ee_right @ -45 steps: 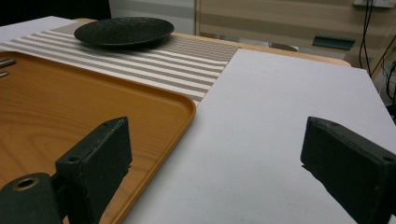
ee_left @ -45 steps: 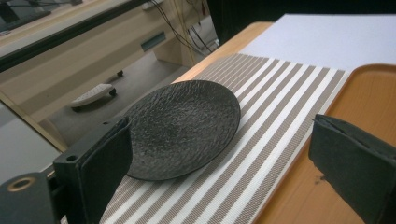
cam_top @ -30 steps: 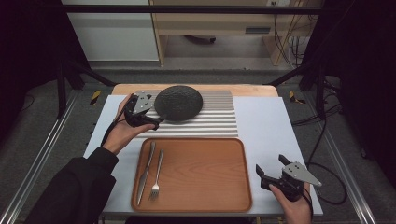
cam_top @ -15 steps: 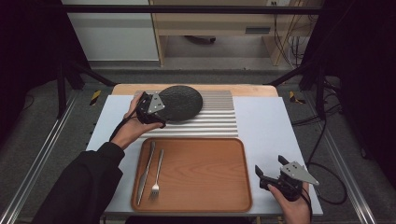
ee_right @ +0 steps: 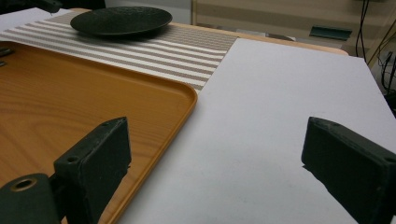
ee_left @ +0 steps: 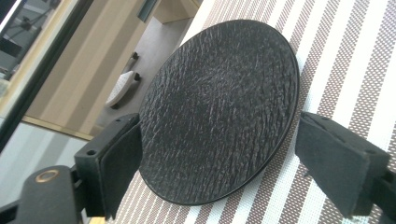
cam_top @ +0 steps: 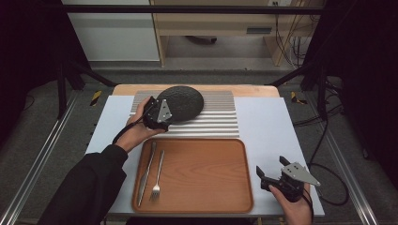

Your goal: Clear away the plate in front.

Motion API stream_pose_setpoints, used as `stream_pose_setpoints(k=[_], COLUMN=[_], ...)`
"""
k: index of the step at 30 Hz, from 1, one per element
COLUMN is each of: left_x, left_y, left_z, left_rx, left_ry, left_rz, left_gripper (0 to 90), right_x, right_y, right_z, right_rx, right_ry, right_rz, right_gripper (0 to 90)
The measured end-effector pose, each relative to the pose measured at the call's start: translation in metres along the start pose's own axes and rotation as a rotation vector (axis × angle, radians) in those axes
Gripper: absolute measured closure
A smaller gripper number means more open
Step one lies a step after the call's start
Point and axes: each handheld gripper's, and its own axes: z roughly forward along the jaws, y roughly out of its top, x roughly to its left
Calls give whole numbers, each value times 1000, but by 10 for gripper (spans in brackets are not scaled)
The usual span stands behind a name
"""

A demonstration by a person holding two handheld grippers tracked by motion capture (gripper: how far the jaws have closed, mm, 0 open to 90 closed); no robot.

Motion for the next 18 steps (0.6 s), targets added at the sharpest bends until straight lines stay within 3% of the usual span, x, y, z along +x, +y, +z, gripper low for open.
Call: stream_pose_setpoints(k=[6,9,12,18], left_x=[-8,-10,-12,-19], left_y=[1,0,1,-1], left_z=[1,1,1,2], left_rx=[17,23,26,32], left_ry=[11,10,20,0], left_rz=[81,86,116,123], left_gripper=[194,211,221,261], right_x=[0,0,0,0], right_y=[0,0,0,0], right_z=[0,-1,-1,0], right_rx=[-1,-2,-2,0], right_ry=[-3,-4,-4,-3], right_rz=[-1,-2,-2,-9], right_gripper=[85,85,85,86])
